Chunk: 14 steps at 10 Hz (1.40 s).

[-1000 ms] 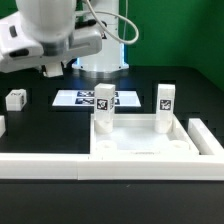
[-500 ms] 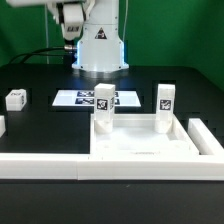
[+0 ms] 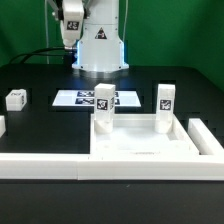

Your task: Assemble square table

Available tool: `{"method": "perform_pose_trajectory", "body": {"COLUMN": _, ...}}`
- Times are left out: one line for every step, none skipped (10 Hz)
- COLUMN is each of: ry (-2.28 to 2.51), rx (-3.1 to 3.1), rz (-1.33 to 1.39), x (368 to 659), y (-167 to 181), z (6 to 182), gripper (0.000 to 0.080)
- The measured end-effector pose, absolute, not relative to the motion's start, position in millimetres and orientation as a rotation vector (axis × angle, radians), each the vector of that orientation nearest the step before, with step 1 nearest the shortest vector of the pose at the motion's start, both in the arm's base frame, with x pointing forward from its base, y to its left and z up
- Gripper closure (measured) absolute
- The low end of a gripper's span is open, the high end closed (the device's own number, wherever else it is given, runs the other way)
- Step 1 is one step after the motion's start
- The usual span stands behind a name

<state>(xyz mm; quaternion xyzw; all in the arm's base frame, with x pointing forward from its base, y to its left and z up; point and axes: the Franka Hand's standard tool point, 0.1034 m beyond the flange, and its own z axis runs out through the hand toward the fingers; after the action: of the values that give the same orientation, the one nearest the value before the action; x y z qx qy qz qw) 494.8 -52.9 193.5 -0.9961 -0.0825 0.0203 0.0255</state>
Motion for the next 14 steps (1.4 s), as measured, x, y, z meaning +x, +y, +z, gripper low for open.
{"method": "perform_pose_trajectory", "body": {"ry": -0.153, "rx": -3.083, "rz": -0.059, "x": 503, "y": -24, "z": 187.9, "gripper": 0.0509}}
{"method": "perform_pose_trajectory", "body": {"ry": -0.085, "rx": -3.074, "rz": -0.177, "x": 521, "y": 6, "z": 183.5, "gripper": 0.0509}}
{"method": "perform_pose_trajectory", "body": {"ry": -0.005, "rx": -3.052, "rz": -0.288, "x": 538, "y": 27, "z": 178.0, "gripper": 0.0509}}
{"method": "perform_pose_trajectory", "body": {"ry": 0.072, "rx": -3.037, "rz": -0.356, "x": 549, "y": 42, "z": 177.9, "gripper": 0.0509}}
{"method": "perform_pose_trajectory", "body": {"ry": 0.093, "rx": -3.022, "rz": -0.443, "x": 558, "y": 48, "z": 183.3, "gripper": 0.0509}}
{"method": "perform_pose_trajectory", "body": {"ry": 0.075, "rx": -3.018, "rz": -0.529, "x": 558, "y": 44, "z": 181.6, "gripper": 0.0509}}
{"method": "perform_pose_trajectory", "body": {"ry": 0.075, "rx": -3.016, "rz": -0.56, "x": 554, "y": 44, "z": 178.3, "gripper": 0.0509}}
{"method": "perform_pose_trajectory", "body": {"ry": 0.074, "rx": -3.018, "rz": -0.545, "x": 554, "y": 44, "z": 178.3, "gripper": 0.0509}}
{"method": "perform_pose_trajectory", "body": {"ry": 0.074, "rx": -3.018, "rz": -0.549, "x": 555, "y": 44, "z": 177.9, "gripper": 0.0509}}
{"method": "perform_pose_trajectory", "body": {"ry": 0.086, "rx": -3.007, "rz": -0.584, "x": 554, "y": 46, "z": 173.8, "gripper": 0.0509}}
{"method": "perform_pose_trajectory", "body": {"ry": 0.176, "rx": -2.966, "rz": -0.692, "x": 543, "y": 55, "z": 153.5, "gripper": 0.0509}}
{"method": "perform_pose_trajectory", "body": {"ry": 0.184, "rx": -2.947, "rz": -0.67, "x": 543, "y": 81, "z": 132.2, "gripper": 0.0509}}
{"method": "perform_pose_trajectory", "body": {"ry": 0.184, "rx": -2.926, "rz": -0.689, "x": 561, "y": 94, "z": 126.1, "gripper": 0.0509}}
{"method": "perform_pose_trajectory", "body": {"ry": 0.182, "rx": -2.92, "rz": -0.685, "x": 573, "y": 103, "z": 115.0, "gripper": 0.0509}}
